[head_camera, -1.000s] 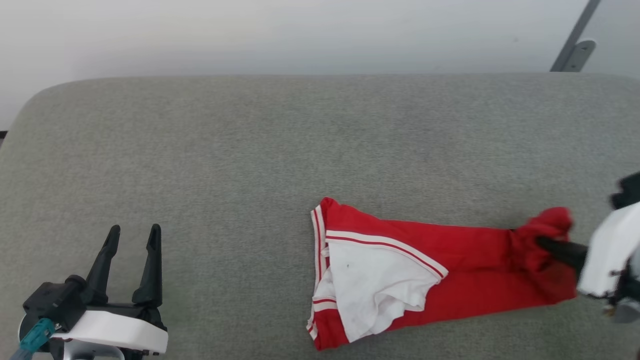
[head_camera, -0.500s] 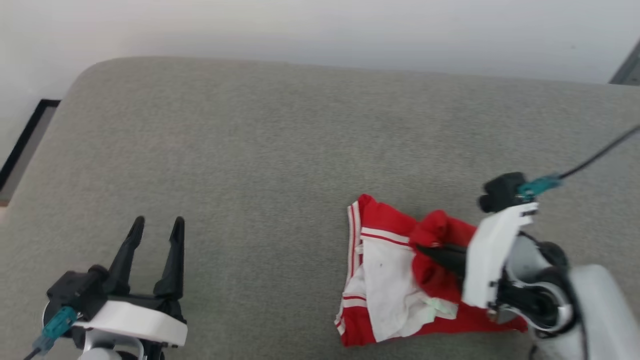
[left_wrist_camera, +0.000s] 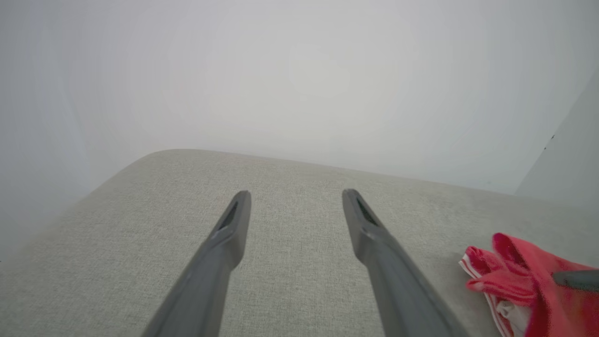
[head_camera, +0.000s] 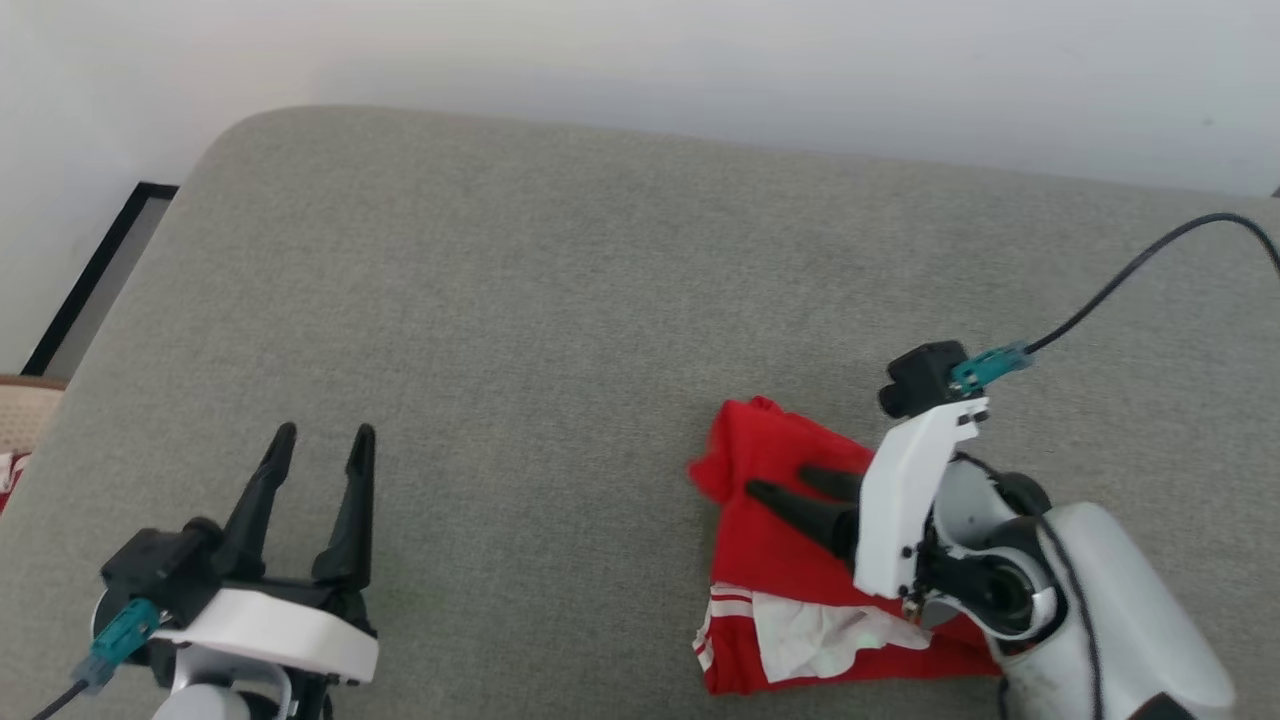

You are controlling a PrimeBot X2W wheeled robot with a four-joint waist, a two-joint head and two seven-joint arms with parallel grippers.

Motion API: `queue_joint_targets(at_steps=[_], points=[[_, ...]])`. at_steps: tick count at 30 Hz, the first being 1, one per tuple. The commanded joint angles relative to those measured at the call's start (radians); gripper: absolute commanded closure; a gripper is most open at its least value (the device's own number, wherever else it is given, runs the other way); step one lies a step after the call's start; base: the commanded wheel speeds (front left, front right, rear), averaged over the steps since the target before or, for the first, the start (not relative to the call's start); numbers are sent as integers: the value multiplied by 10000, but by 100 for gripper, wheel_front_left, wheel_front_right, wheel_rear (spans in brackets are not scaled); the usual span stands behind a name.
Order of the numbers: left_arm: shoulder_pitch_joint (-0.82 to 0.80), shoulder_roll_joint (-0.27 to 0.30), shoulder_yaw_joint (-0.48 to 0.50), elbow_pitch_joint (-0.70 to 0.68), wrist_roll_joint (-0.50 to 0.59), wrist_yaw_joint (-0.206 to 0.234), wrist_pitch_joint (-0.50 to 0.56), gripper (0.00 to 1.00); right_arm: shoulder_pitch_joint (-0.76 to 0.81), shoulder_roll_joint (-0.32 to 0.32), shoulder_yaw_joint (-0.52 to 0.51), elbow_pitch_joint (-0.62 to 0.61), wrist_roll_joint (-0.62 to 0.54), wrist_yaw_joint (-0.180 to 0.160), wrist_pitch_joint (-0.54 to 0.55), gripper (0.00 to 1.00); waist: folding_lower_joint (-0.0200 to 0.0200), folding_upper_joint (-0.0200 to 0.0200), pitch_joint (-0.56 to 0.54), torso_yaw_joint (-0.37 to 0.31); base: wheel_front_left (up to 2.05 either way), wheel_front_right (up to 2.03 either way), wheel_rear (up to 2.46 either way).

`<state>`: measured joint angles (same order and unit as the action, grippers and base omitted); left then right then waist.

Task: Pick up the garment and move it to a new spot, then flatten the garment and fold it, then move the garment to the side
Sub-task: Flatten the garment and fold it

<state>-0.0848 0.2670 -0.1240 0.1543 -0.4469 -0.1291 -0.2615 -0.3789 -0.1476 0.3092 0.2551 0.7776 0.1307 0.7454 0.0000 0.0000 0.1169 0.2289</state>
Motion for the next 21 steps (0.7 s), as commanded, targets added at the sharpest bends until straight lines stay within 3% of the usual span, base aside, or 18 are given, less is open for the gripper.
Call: queue_joint_targets(at_steps=[1,12,21], points=[[142,60,86,17,-122,-18,-46,0,38,-165,-84,-180,186,2,-96,0,0,0,-136,-151,0,0,0],[881,306,630,-189,-161,-18,-46,0,931,-1036,-1094,-1928,469,2,-906,0,0,0,-769,-1050,0,0,0],[1471,339,1055,-401,10,-7,-46,0,2018,-1800,-1967,-3214,-122,2,-3371,0,0,0,-1218,-1973,0,0,0]])
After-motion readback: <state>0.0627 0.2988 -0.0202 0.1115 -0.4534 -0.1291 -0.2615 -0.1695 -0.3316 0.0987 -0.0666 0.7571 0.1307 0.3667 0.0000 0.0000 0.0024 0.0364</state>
